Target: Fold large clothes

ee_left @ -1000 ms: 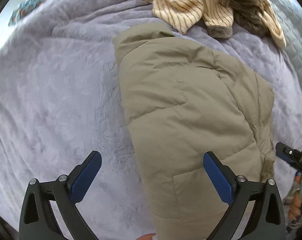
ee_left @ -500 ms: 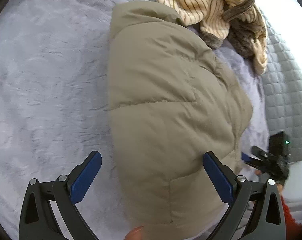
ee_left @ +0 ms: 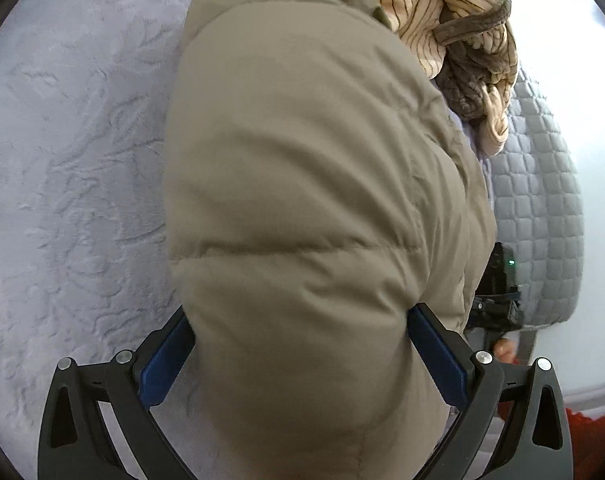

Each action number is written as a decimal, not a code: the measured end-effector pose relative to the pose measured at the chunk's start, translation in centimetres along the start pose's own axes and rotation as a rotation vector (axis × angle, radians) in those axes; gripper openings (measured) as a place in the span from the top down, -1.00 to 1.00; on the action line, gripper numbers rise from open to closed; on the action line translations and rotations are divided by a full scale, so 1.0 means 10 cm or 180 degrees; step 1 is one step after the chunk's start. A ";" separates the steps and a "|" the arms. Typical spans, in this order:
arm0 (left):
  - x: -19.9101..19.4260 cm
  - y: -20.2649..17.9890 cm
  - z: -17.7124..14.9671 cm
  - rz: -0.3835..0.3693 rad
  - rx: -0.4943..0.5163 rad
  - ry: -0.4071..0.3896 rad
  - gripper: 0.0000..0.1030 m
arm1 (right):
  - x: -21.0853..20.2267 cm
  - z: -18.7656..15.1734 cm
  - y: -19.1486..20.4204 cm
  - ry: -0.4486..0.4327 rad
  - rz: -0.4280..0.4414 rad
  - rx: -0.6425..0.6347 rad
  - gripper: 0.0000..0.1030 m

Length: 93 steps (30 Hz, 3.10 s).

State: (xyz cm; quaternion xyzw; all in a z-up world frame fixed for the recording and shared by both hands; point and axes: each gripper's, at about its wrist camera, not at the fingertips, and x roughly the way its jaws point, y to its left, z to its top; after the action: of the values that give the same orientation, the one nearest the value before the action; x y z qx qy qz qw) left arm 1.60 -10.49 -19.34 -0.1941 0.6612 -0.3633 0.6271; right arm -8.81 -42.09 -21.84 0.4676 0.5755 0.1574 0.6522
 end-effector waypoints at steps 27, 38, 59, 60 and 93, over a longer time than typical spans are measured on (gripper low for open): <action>-0.84 -0.32 0.51 -0.0317 0.0356 -0.0474 -0.55 | 0.50 0.16 0.99 -0.0522 0.0412 0.0108 -0.03; -1.60 0.49 1.52 0.0002 0.0187 -0.0945 -0.56 | 1.56 1.11 1.62 -0.0433 0.0550 -0.0173 -0.03; -1.89 0.93 1.48 0.0893 0.0140 -0.1414 -0.73 | 0.70 0.55 1.78 -0.1314 -0.0100 -0.0230 0.20; -1.94 0.92 1.46 0.0933 0.0163 -0.1460 -0.73 | 0.82 0.60 1.95 -0.1267 -0.0130 -0.0319 0.37; -1.92 0.39 0.93 0.1878 0.0487 -0.1321 -0.73 | 1.59 0.22 2.29 -0.1267 -0.1238 -0.0426 0.62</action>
State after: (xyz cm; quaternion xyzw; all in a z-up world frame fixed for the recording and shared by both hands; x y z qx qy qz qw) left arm 14.06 3.54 -8.52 -0.0172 0.5184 -0.1681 0.8383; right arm 5.37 -19.45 -13.56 0.3261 0.5033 -0.0280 0.7997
